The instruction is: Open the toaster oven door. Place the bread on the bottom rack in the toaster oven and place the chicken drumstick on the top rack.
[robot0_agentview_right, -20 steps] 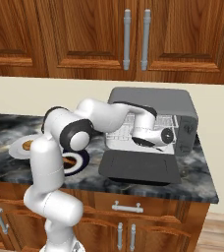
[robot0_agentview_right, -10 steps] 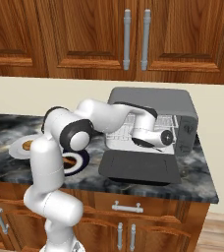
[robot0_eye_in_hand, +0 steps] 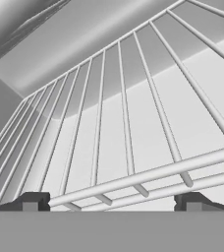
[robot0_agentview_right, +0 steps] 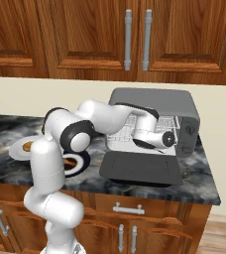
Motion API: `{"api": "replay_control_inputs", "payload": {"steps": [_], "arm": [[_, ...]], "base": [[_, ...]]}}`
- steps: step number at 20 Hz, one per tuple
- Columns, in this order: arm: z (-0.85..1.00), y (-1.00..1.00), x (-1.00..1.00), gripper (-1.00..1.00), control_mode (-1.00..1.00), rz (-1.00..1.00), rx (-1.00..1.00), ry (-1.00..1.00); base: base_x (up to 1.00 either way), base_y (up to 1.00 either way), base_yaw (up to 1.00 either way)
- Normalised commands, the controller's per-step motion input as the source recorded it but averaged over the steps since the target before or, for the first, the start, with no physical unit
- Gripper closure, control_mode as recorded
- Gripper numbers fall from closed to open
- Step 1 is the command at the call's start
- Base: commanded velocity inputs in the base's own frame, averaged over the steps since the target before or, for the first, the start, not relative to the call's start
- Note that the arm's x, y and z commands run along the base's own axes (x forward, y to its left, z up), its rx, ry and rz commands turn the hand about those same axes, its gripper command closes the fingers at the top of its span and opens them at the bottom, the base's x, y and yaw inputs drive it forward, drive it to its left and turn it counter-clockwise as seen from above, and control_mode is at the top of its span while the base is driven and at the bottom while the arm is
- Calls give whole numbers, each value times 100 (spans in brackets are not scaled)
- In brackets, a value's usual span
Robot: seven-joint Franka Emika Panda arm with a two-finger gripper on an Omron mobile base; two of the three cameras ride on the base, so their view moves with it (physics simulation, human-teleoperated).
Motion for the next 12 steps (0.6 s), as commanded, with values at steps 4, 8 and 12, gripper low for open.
{"api": "replay_control_inputs", "payload": {"steps": [4,8,12], "arm": [[23,0,13,-100,-100,-1,0,0],[24,0,13,-100,-100,-1,1,0],[25,-2,3,-100,-100,-2,0,0]], "base": [[0,0,0],[0,0,0],[0,0,0]]}}
